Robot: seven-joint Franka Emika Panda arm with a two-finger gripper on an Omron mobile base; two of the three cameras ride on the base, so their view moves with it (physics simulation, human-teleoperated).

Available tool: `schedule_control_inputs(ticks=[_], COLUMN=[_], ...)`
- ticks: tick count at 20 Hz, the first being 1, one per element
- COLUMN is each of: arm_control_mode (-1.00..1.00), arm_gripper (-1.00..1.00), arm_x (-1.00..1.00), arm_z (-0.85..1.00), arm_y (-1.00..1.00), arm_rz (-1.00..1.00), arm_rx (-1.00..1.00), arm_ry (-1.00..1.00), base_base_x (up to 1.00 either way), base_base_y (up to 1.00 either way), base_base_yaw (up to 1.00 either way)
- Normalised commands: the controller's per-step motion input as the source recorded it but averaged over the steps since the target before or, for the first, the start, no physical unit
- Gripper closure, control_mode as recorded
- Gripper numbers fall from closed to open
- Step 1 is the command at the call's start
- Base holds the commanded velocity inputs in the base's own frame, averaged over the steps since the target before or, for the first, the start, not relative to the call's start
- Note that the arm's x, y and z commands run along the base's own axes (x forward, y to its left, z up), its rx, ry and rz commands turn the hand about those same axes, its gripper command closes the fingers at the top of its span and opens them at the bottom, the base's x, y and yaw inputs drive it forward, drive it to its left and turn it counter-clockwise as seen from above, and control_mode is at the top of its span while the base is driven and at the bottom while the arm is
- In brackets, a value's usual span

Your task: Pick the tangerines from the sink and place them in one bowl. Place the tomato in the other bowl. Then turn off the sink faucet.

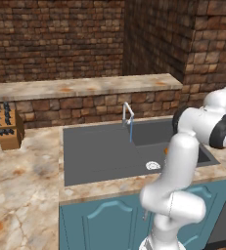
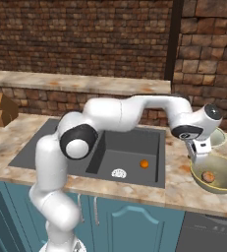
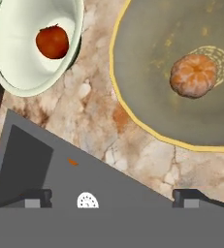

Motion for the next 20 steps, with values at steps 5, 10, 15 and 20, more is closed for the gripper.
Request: schedule_control_inputs(ticks=[5,10,15,20], arm_control_mode=[-1.00,-1.00,-1.00,-1.00], arm_gripper=[-1.00,-1.00,-1.00,-1.00], arm_x=[0.00,0.00,0.00,0.08], arm_z=[0.05,0.00,0.00,0.00], arm_y=[0.92,0.84,0.70,0.60], arm_rz=[0.04,0.00,0.00,0.00], arm_rx=[-0.01,-0.07,-0.09,-0.09], arm_ry=[0.00,0.00,0.00,0.06], base_base_x=[0.00,0.00,0.00,0.00], base_base_y=[0.00,0.00,0.00,0.00], base_base_yaw=[0.00,0.00,0.00,0.00])
